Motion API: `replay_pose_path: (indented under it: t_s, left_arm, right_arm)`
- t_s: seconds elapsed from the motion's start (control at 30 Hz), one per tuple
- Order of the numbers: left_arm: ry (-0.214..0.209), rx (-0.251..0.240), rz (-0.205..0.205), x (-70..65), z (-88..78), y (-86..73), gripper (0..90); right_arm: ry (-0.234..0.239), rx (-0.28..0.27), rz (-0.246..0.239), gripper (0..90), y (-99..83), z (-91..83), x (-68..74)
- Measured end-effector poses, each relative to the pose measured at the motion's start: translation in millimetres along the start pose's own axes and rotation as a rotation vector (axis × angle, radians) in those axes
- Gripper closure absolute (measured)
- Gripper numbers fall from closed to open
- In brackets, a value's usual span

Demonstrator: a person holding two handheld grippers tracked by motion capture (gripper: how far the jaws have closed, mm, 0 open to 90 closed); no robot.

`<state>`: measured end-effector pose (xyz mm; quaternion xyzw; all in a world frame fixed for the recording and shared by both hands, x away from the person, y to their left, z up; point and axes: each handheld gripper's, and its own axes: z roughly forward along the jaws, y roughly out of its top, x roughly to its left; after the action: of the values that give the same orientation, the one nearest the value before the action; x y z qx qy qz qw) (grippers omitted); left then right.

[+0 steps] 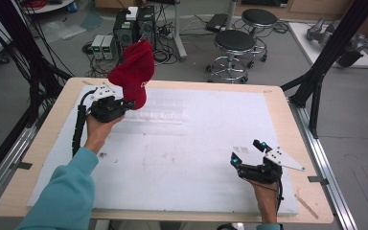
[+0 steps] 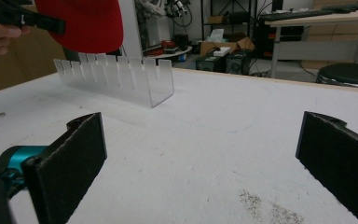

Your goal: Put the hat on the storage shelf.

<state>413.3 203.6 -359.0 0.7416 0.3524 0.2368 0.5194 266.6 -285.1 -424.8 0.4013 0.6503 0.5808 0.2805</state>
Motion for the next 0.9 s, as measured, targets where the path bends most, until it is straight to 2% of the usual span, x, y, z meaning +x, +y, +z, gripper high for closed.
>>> replay_pose_path:
  t_s: [0.1, 0.3, 0.43, 0.57, 0.73, 0.9]
  left_arm:
    - [0.005, -0.004, -0.014, 3.0, 0.9, -2.6, 85.2]
    - [0.016, 0.021, -0.004, 4.2, 3.9, -5.5, 85.2]
    - [0.019, 0.033, -0.001, 4.2, 6.3, -7.4, 85.2]
    - [0.020, 0.048, 0.003, 3.3, 9.8, -9.8, 85.2]
    - [0.020, 0.046, 0.006, 3.4, 11.4, -11.0, 85.1]
    - [0.022, 0.041, 0.007, 2.8, 11.5, -11.4, 85.2]
  right_arm:
    - [0.003, -0.006, 0.009, 0.5, -4.1, 3.1, -0.2]
    - [0.008, -0.018, 0.025, 0.5, -6.0, 14.0, 2.1]
    - [-0.011, -0.018, 0.019, 0.5, -7.4, 20.0, 3.7]
    - [-0.027, -0.041, 0.016, 0.5, -7.0, 23.6, 5.1]
    - [-0.032, -0.014, 0.012, 0.5, -9.0, 28.6, 6.3]
    - [-0.043, 0.005, -0.019, 0.5, -10.4, 32.0, 9.8]
